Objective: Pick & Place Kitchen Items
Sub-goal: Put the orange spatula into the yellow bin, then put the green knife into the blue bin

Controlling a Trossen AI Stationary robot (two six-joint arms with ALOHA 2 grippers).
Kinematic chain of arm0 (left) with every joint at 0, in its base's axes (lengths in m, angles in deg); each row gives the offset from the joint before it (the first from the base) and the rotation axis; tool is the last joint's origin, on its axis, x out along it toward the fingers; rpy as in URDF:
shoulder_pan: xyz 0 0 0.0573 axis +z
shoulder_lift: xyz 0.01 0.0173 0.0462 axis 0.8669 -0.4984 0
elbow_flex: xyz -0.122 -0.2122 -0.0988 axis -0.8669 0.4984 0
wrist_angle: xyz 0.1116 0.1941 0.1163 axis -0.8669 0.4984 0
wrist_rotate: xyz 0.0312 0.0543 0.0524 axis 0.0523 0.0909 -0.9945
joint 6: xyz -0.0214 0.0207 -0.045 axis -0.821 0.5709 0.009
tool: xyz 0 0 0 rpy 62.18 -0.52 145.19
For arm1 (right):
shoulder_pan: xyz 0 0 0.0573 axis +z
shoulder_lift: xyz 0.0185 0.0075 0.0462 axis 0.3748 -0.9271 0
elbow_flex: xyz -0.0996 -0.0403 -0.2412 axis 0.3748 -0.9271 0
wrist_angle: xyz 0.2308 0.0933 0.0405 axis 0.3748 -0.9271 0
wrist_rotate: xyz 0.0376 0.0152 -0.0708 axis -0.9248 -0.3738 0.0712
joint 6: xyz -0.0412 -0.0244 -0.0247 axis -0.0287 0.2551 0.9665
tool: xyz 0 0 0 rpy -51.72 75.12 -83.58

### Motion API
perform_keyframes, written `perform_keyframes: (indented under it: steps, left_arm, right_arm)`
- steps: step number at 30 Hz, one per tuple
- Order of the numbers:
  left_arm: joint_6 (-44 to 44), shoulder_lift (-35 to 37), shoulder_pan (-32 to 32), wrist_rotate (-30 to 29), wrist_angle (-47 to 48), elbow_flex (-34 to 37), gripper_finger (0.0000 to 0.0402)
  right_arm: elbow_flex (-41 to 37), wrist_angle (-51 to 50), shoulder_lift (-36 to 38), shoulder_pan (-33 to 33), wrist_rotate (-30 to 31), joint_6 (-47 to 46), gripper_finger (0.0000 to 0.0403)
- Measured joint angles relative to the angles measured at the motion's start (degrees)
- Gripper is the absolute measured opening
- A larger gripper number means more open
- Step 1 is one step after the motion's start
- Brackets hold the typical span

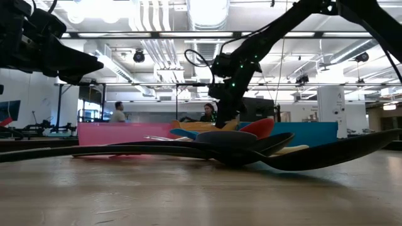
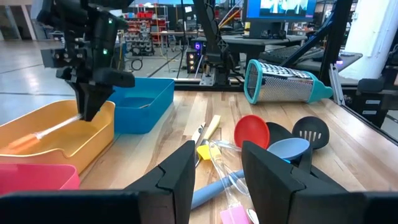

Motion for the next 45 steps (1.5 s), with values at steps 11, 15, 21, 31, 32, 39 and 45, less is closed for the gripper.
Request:
perform_keyframes:
  steps: [11,15,21,31,32,39,45]
  left_arm:
    - [0.0,0.0,0.0,0.0,0.0,0.0,0.0135]
    - [0.0,0.0,0.0,0.0,0.0,0.0,0.0135]
    - [0.0,0.0,0.0,0.0,0.0,0.0,0.0135]
    - [0.0,0.0,0.0,0.0,0.0,0.0,0.0135]
    - [0.0,0.0,0.0,0.0,0.0,0.0,0.0135]
    - [0.0,0.0,0.0,0.0,0.0,0.0,0.0135]
    - [0.0,0.0,0.0,0.0,0.0,0.0,0.0135]
  right_arm:
    - [0.2,0.2,-3.8,-0.9,-0.2,1.2,0.0068]
    - [0.2,0.3,-3.8,-0.9,-0.1,1.2,0.0068]
    - [0.0,0.2,-3.0,-0.9,-0.2,1.2,0.013]
    - [2.9,-3.6,-2.3,-0.7,-0.3,0.6,0.021]
    - [4.1,-4.8,-2.3,-0.6,-0.3,0.1,0.0212]
    - [13.0,-14.5,-1.6,1.9,-0.2,-0.2,0.0202]
    - [14.2,-16.5,2.9,8.5,0.2,-0.1,0.0155]
